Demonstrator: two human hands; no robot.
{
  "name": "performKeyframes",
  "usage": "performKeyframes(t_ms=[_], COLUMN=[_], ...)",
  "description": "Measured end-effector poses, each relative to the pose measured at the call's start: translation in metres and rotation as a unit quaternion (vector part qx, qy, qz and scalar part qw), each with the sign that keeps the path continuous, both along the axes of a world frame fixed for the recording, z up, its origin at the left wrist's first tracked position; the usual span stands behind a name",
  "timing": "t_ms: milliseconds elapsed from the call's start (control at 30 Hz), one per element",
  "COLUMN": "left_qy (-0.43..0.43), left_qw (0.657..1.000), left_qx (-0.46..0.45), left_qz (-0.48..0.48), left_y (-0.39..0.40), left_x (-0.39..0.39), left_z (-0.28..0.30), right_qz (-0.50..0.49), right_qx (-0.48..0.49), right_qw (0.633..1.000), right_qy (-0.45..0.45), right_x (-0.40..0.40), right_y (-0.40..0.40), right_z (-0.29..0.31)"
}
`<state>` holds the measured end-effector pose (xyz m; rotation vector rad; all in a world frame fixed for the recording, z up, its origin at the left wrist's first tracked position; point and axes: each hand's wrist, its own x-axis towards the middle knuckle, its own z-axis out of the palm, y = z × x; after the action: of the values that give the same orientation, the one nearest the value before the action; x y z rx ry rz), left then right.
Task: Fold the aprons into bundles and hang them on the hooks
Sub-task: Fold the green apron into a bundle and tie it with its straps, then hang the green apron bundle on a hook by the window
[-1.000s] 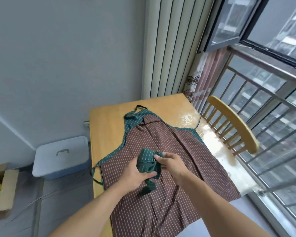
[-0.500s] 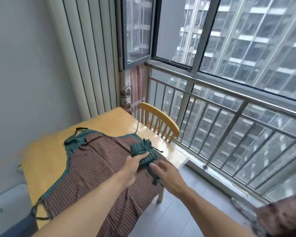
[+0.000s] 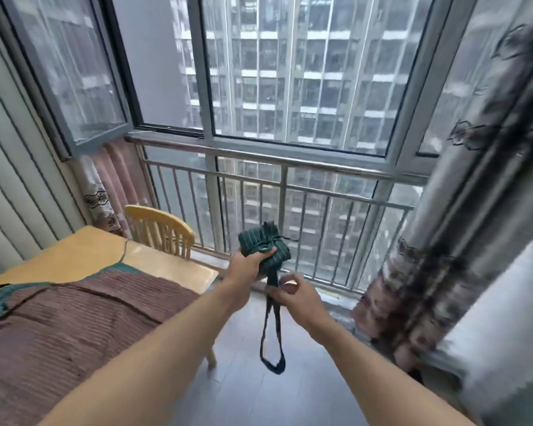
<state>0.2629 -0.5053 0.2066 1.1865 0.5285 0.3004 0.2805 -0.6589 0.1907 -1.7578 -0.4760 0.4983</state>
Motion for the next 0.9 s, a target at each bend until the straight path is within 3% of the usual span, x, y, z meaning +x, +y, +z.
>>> performKeyframes(t_ms=[267,433,533,667,767,900], left_qy=[0.051,0.121,0.146,0.161,0.186,0.178], left_qw=[0.991,0.973,0.958,0.943,0.906,0.851], left_qx=[-0.118,-0.165,-0.187,-0.185,-0.2,-0.215], left_qz=[-0.043,-0.11,-0.158,-0.224,-0.323,-0.445], left_y=[-0.111,-0.153,-0.186,-0.251,-0.312,-0.405], left_x=[0.098,0.169,0.2,0.259,0.291,0.307], left_z=[0.003,-0.02,-0.031,-0.041,-0.032,0.0], right_qz=[-0.117,-0.102,-0.088,-0.158,-0.235,-0.286], right_qx=[-0.073,-0.252,-0.305,-0.162,-0.011,0.016], right_qw=[0.99,0.962,0.947,0.973,0.972,0.957], right_qy=[0.018,0.034,0.044,0.043,0.011,-0.053], right_x=[0.072,0.128,0.154,0.192,0.215,0.225], right_y=[-0.161,-0.277,-0.322,-0.363,-0.389,-0.422], right_z=[0.012,0.044,0.08,0.146,0.187,0.233])
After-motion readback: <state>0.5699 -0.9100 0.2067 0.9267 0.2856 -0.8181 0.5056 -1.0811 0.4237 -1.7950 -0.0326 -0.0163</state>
